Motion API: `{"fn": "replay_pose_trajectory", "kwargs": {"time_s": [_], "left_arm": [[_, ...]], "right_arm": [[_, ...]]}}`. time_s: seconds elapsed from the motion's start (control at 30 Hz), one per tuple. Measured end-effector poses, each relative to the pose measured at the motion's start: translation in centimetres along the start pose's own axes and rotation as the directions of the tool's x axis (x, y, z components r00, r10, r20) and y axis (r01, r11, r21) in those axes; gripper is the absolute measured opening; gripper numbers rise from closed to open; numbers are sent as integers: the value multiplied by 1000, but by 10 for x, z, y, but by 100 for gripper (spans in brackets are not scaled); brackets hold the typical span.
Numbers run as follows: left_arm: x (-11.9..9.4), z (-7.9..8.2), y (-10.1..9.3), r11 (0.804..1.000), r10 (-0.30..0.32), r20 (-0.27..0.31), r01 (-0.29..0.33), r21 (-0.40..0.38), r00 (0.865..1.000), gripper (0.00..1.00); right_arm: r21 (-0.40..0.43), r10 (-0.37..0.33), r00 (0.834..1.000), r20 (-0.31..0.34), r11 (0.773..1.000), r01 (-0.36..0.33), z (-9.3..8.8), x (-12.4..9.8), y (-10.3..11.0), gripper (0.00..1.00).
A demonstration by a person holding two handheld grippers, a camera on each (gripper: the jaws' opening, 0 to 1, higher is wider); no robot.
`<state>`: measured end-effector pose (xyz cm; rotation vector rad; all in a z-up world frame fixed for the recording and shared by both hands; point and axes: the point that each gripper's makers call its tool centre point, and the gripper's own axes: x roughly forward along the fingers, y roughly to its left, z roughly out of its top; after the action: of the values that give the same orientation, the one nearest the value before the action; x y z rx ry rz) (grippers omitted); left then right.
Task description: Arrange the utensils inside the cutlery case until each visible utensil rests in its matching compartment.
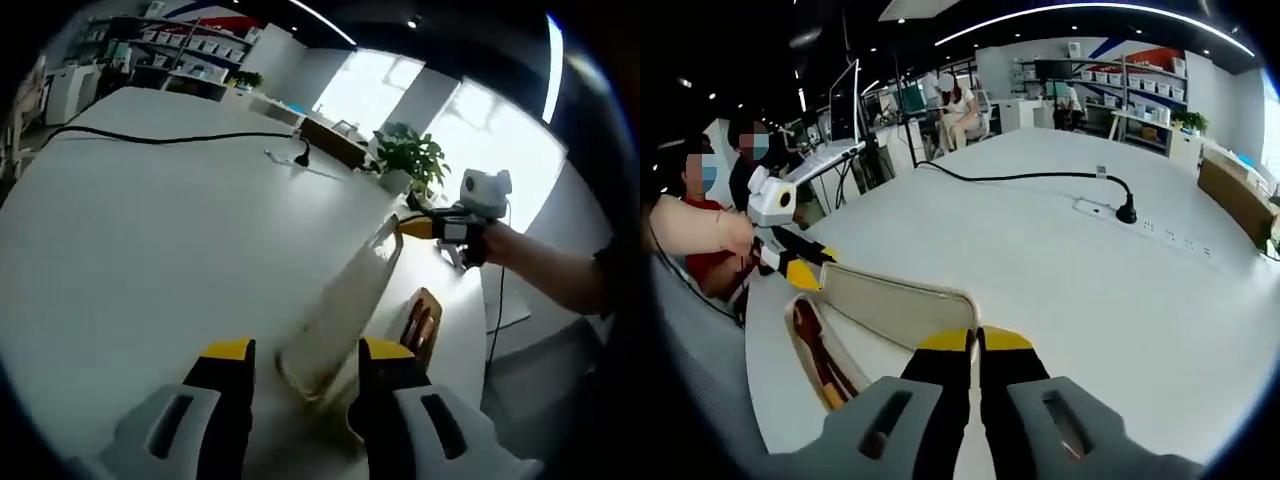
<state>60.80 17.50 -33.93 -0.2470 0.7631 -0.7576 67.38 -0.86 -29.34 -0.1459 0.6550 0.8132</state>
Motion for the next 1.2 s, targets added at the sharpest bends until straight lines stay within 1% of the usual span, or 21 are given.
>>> {"fn": "replay_pose_trajectory", "kwargs": {"time_s": [0.13,0.17,0.23,0.3,0.4,0.47,0.53,0.67,0.73,0.77,0.8,0.87,0.93,0.97,1.0,1.03,1.07,1.1,1.13,1.17,1.2], "left_arm": [[0,-4,2,999,17,-25,-16,31,1000,27],[-1,-3,4,999,27,-23,-26,46,999,23],[-3,0,3,997,30,-7,-29,66,1000,22],[-6,8,2,990,34,20,-36,138,999,19],[-11,20,-7,979,-1,62,-11,205,998,11],[-12,20,-13,972,-17,51,5,234,999,9],[-11,18,-27,956,-74,36,60,287,997,7],[-11,20,-35,936,-70,33,55,347,997,5],[-12,21,-37,914,-72,18,59,401,997,4],[-14,26,-37,918,-56,38,36,396,998,4],[-15,33,-32,902,-35,65,3,432,997,4],[-21,42,-33,902,-54,91,9,431,994,4],[-25,47,-34,869,-51,80,5,495,996,4],[-27,48,-40,841,-67,63,22,541,996,4],[-29,48,-42,830,-66,46,29,556,997,4],[-31,49,-44,802,-60,35,27,596,998,4],[-33,50,-47,792,-60,33,27,610,998,4],[-36,53,-53,764,-62,37,24,644,997,4],[-38,55,-59,720,-72,32,30,693,997,4],[-40,57,-66,631,-67,30,19,775,997,4],[-43,55,-70,570,-58,16,20,821,998,4]], "right_arm": [[-11,13,1000,24,1000,-13,5,0,5,0],[-9,16,1000,27,1000,-16,5,0,6,0],[-12,18,999,26,1000,-18,3,-1,6,0],[-20,21,999,26,1000,-20,-1,-2,5,0],[27,35,999,24,999,-36,-10,-2,-1,0],[107,61,996,64,992,-68,-11,-1,-4,0],[99,60,997,55,993,-65,-14,-3,-10,0],[85,78,996,51,993,-83,-13,-7,-9,0],[66,88,995,50,994,-91,-11,-11,-8,4],[65,103,994,49,992,-106,-8,-15,-6,7],[60,116,992,52,991,-119,-5,-19,-5,10],[38,122,992,45,992,-123,-1,-25,-5,19],[9,124,991,45,992,-125,6,-33,-6,26],[2,148,987,63,989,-148,15,-39,-4,27],[2,175,981,80,984,-176,22,-43,0,26],[-6,222,971,92,975,-223,31,-47,7,26],[-6,262,961,86,965,-262,34,-49,14,27],[-13,332,941,63,943,-332,37,-52,26,28],[-21,390,920,32,921,-390,36,-54,37,29],[-44,454,891,-14,890,-455,36,-56,51,29],[-62,491,870,-49,868,-493,35,-57,60,28]]}}
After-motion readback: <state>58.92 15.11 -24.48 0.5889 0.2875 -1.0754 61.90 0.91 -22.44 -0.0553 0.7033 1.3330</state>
